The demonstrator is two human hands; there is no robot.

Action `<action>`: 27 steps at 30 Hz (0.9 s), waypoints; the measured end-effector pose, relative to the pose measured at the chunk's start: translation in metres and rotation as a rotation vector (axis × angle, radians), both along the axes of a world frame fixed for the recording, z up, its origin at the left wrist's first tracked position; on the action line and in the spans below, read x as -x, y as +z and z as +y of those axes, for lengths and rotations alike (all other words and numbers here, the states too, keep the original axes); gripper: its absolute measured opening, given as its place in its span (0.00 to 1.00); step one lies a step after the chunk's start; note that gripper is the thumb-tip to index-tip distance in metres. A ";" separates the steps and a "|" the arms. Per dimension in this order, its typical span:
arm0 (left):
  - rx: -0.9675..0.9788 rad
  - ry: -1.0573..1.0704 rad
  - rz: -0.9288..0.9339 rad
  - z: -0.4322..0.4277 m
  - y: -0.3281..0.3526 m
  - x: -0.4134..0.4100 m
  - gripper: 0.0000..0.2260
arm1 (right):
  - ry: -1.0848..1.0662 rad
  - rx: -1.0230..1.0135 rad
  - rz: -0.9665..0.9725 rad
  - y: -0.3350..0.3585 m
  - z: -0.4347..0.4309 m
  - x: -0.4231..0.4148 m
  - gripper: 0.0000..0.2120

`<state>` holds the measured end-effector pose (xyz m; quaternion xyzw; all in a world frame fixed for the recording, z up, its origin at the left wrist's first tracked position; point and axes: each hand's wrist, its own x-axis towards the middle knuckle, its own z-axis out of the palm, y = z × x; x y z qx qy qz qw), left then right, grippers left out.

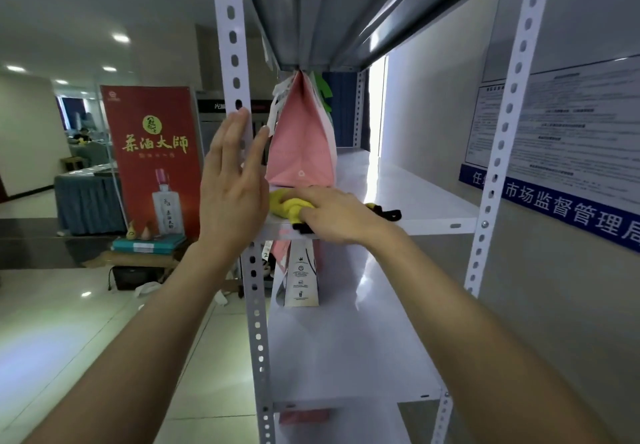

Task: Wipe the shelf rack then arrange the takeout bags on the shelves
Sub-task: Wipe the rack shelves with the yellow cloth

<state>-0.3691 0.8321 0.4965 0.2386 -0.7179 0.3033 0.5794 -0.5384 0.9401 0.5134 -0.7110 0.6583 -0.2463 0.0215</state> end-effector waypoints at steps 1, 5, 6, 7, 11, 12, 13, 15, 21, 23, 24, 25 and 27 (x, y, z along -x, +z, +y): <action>0.003 0.006 -0.004 -0.002 -0.001 0.001 0.24 | -0.003 0.004 -0.013 -0.003 0.010 0.011 0.21; 0.006 -0.003 0.006 -0.010 -0.006 0.003 0.23 | -0.180 0.035 -0.055 -0.011 0.047 0.071 0.22; 0.007 -0.006 0.009 -0.011 -0.007 0.004 0.23 | -0.236 0.048 -0.064 -0.010 0.053 0.085 0.21; 0.006 -0.007 0.010 -0.012 -0.007 0.005 0.23 | -0.281 0.061 -0.071 -0.010 0.057 0.093 0.21; -0.002 0.009 0.035 -0.008 -0.009 0.008 0.19 | -0.371 0.099 0.035 -0.015 0.040 0.083 0.26; -0.010 0.016 0.040 -0.004 -0.009 0.009 0.19 | -0.385 0.108 0.060 -0.016 0.032 0.075 0.25; -0.026 0.019 0.042 0.000 -0.011 0.010 0.18 | -0.390 0.114 0.070 -0.016 0.026 0.067 0.24; -0.072 0.022 0.050 0.009 -0.014 0.011 0.18 | -0.383 0.113 0.070 -0.014 0.024 0.061 0.24; -0.139 -0.053 0.108 0.024 -0.031 0.012 0.22 | -0.212 0.392 0.104 -0.047 0.080 0.067 0.25; -0.138 -0.062 0.157 0.020 -0.044 0.011 0.28 | -0.159 0.594 0.100 -0.089 0.098 0.058 0.26; -0.146 -0.067 0.193 0.017 -0.053 0.010 0.31 | -0.151 0.672 0.103 -0.115 0.104 0.054 0.26; -0.166 -0.080 0.238 0.015 -0.064 0.009 0.32 | -0.157 0.724 0.106 -0.145 0.108 0.051 0.25; -0.240 -0.126 0.322 0.013 -0.097 0.005 0.33 | -0.191 0.729 0.076 -0.206 0.111 0.046 0.24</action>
